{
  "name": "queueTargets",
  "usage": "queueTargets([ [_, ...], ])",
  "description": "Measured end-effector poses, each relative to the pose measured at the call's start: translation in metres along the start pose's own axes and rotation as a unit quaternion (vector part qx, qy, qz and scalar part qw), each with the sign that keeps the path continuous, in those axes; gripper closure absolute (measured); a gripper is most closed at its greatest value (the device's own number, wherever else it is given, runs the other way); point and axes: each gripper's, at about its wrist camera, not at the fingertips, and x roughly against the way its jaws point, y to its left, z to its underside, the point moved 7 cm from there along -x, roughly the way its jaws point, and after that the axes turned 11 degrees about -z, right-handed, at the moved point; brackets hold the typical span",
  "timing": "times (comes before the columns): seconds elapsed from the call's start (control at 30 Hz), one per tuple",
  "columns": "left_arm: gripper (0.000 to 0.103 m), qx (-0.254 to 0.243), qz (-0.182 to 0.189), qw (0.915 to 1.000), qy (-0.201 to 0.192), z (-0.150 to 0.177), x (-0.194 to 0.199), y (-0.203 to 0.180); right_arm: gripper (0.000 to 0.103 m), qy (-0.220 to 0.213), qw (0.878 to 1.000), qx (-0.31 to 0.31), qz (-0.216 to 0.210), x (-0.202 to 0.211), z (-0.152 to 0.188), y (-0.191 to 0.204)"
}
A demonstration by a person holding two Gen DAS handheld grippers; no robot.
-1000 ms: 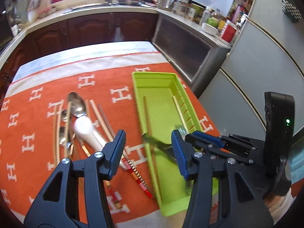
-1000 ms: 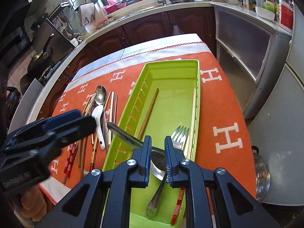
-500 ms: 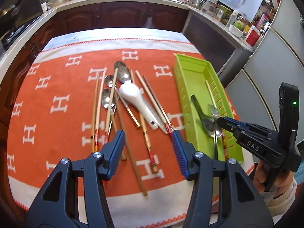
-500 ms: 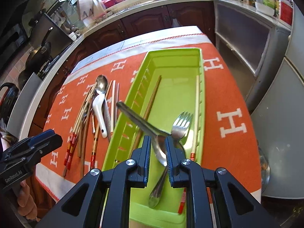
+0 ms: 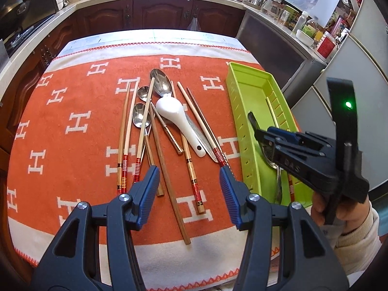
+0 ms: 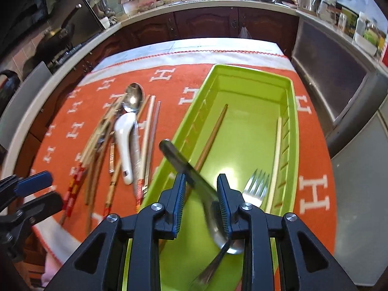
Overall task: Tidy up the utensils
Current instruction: 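Open the right tool to drop the fork and spoon, then lift away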
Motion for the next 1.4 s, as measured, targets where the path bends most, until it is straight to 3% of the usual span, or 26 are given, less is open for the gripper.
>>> queueTargets([
  [0.2,0.055,0.005,0.003,0.9999,0.009,0.0,-0.009,0.003,0.076,0.014,0.999,-0.045,0.02,-0.019,-0.013,-0.025],
  [0.43,0.055,0.016,0.003,0.9998,0.015,-0.002,-0.017,0.01,0.076,0.007,0.999,-0.051,0.016,-0.017,-0.017,-0.029],
  [1.4,0.055,0.057,-0.002,0.9983,-0.012,-0.001,0.009,0.052,0.076,-0.062,0.997,-0.048,-0.013,0.096,-0.028,0.012],
])
